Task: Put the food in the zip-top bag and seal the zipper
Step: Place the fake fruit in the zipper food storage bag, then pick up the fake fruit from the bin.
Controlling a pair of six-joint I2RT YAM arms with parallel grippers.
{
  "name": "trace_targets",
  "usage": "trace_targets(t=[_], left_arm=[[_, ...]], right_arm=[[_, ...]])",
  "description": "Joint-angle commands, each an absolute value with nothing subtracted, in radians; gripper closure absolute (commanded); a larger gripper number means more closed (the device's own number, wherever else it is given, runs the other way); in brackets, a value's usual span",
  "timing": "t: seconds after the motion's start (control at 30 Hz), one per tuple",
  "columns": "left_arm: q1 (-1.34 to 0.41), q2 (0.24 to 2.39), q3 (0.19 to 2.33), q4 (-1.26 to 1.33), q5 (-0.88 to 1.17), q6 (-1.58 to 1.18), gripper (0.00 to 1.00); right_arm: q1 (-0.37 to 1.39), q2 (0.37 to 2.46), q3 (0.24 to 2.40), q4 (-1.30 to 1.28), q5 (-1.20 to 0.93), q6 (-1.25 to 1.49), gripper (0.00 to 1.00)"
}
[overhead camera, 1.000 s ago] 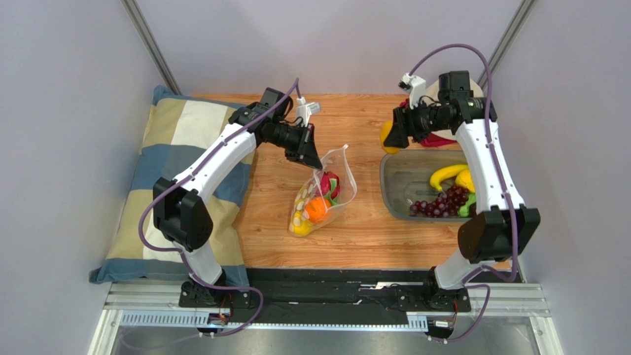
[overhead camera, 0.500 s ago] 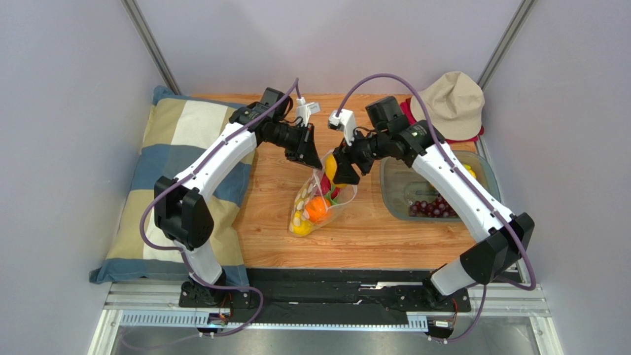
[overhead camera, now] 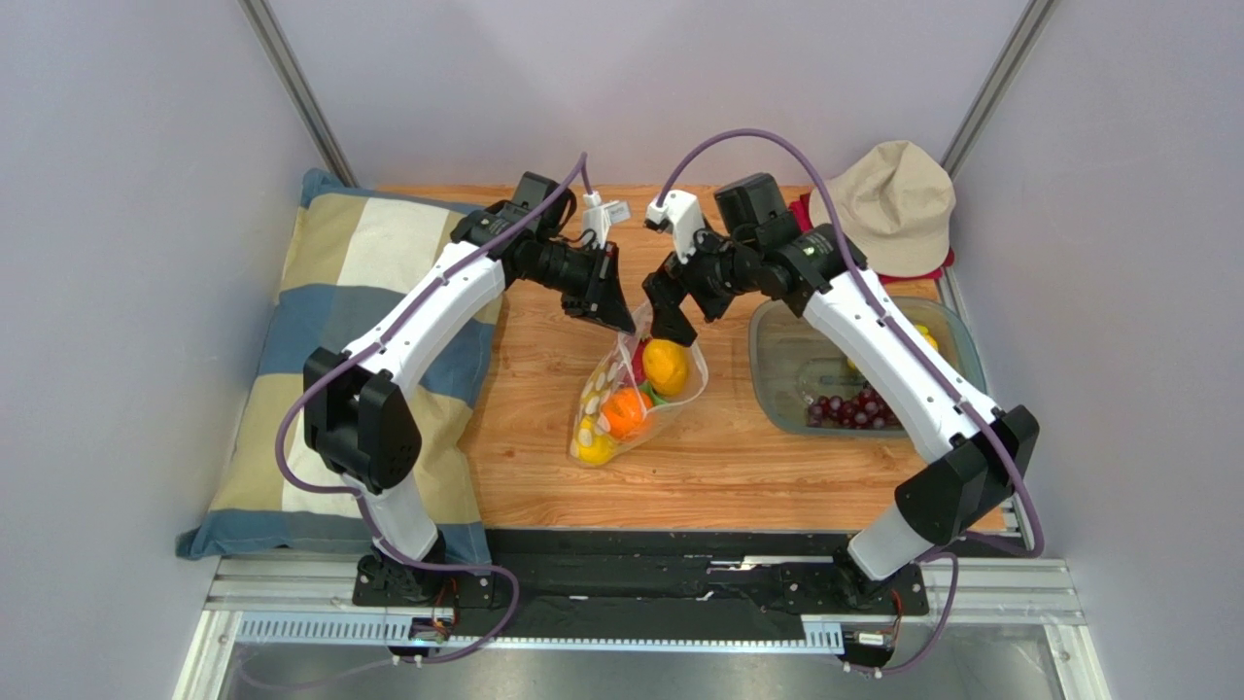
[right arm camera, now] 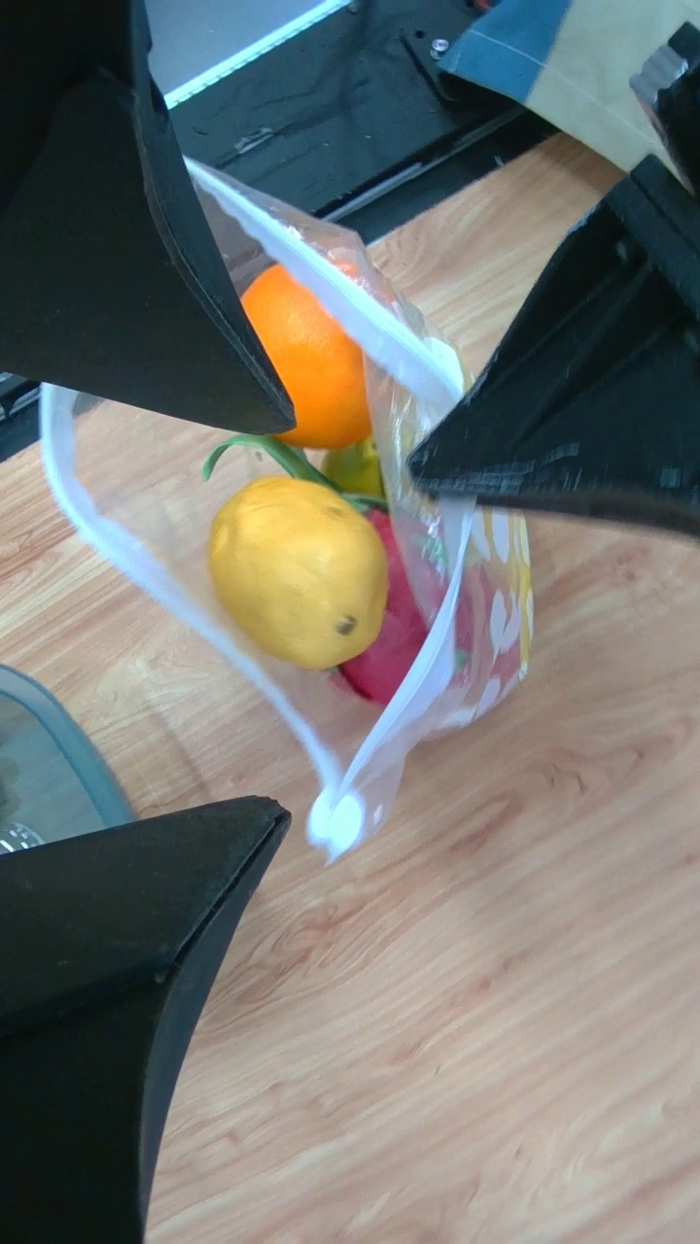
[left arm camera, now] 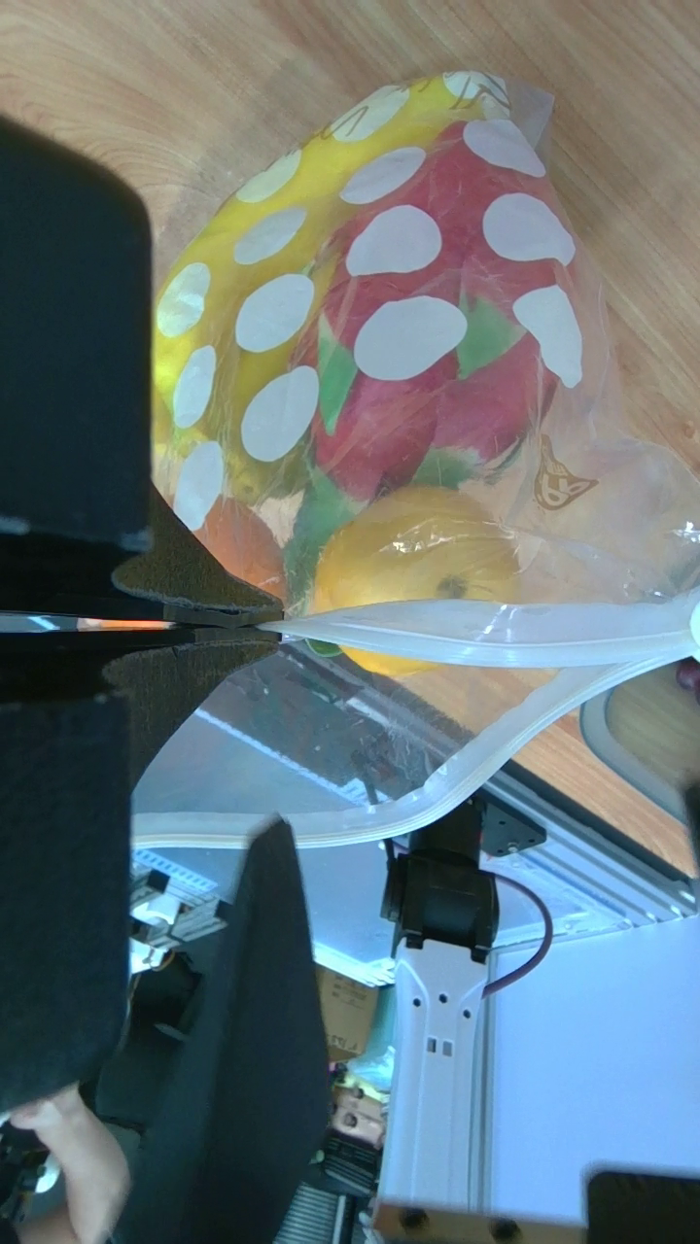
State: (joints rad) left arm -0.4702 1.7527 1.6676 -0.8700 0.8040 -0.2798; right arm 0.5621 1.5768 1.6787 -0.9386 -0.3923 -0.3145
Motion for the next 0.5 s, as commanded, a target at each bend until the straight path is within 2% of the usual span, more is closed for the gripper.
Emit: trace_targets(t=[0.0, 0.13, 0.27, 0.47], left_arm=[[-0.465, 1.749, 1.7, -0.847, 0.822, -0.278, 1.0], [-0.465, 1.744, 1.698, -0.838, 0.825, -0.278, 1.0], [-0.465, 1.741, 1.684, -0.828, 0.827, -0.279, 1.0], [-0.465, 1.735, 1.671, -0.822, 0.836, -0.276, 1.0]], right_arm=[[0.444, 1.511, 1.735, -0.992, -0.403, -0.302, 0.0], [0.232, 1.542, 1.74, -1.121, -0.44, -0.347, 0.0], [0.064, 1.578, 1.701, -1.227, -0.382, -0.405, 0.02], [-0.161, 1.588, 1.559, -1.299, -0.169, -0.526, 0.06]])
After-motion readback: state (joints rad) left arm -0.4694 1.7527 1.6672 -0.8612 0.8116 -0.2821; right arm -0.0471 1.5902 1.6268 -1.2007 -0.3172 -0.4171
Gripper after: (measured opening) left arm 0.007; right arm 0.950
